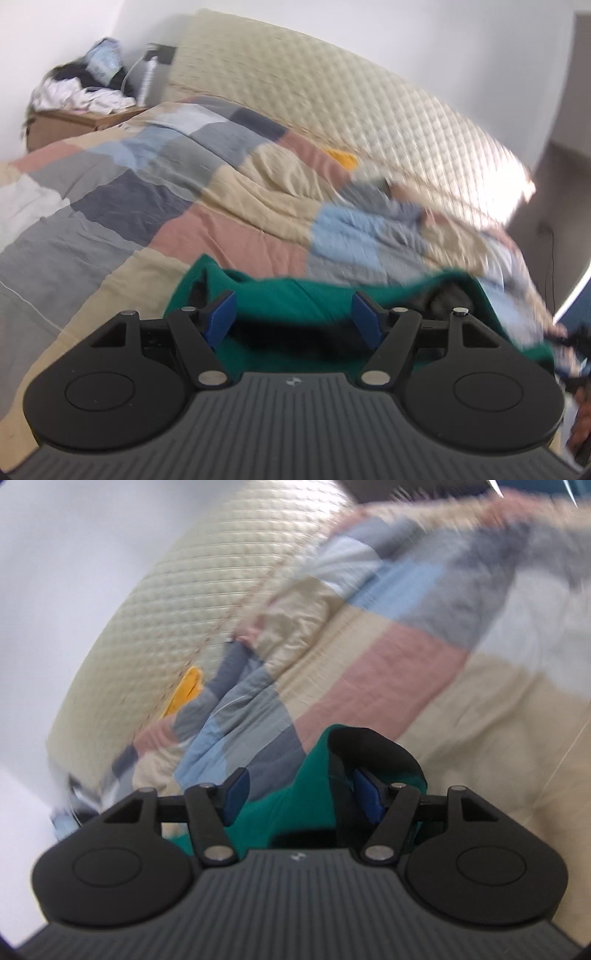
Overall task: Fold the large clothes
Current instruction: 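Open both grippers and lay the fold onto the hoodie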
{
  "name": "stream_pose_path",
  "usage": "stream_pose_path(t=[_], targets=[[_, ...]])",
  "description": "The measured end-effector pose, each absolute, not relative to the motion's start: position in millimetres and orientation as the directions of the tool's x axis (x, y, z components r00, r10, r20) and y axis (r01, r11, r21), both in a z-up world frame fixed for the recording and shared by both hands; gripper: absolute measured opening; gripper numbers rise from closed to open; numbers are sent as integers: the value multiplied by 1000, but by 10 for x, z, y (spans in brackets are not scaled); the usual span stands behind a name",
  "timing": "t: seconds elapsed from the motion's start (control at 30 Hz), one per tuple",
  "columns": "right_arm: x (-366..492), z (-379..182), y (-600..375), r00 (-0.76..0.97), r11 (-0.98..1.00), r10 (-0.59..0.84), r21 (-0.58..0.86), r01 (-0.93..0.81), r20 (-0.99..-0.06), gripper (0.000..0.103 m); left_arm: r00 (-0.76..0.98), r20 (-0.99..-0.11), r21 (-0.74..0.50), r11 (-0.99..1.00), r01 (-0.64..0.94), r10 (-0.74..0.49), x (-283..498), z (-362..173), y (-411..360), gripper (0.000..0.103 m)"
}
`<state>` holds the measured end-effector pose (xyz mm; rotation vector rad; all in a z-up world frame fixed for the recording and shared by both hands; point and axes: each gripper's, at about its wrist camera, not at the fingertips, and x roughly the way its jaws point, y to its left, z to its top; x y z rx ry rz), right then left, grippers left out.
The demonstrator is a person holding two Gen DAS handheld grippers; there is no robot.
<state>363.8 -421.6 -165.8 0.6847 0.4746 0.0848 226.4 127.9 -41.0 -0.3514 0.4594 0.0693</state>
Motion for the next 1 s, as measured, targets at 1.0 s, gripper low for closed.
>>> stream_pose_path(t=[1.0], targets=[[3676, -1830, -3067, 853, 953, 263, 262, -155, -450, 56, 827, -559, -297, 947, -127, -64, 3037, -1006, 1063, 74]])
